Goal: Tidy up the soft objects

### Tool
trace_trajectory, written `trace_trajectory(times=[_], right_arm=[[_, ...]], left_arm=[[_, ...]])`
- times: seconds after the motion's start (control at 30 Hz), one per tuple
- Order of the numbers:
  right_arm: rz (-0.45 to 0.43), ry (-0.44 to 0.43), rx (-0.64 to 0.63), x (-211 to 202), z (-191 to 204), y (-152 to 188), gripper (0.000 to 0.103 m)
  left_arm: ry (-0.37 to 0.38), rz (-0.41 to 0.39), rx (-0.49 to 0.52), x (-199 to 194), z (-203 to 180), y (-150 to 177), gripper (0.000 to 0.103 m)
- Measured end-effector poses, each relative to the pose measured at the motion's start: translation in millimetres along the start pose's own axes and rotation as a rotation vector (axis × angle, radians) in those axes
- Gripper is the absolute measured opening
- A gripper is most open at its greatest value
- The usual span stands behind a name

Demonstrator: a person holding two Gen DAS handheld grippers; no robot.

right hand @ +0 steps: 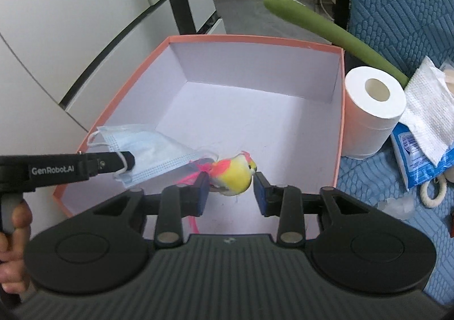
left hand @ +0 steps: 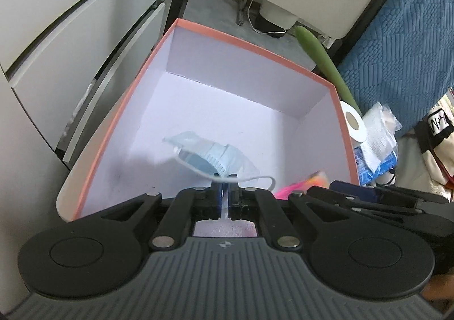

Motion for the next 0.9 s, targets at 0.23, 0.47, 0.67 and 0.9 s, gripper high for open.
trace_trajectory(times=[0.23, 0.47, 0.67, 0.9], right_arm=[[-0.045, -0.050, 0.009, -27.0, 0.7, -9.8, 0.066], [-0.172, -0.075, 0.004, -84.9, -8.0, -19.6, 0.066], [-0.259, -0.077, -0.002, -134.6, -22.0, -19.7, 0.066], [-0.321, -0.063, 0.029, -173.0, -51.1, -9.6, 0.066]], left_arm=[[-0.059, -0.063, 0.021, -33.9, -17.9, -10.3, 0.058], [-0.111, -0.158, 0.080, -75.3, -56.5, -23.5, 0.077], [-0.091, -0.229, 0.091, -102.6, -95.7, -27.1, 0.077], [-0.073, -0.268, 0.145, -119.2, -141.0, -17.3, 0.077]])
Point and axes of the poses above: each gripper's, at about its wrist camera, not at the fingertips, and x roughly the way its jaws point, z to its left, y to its underside, the point moved 6 cm from there along x, roughly the way its jaws point, and after that the axes turned 14 degrees about x, right-handed, at the moved point
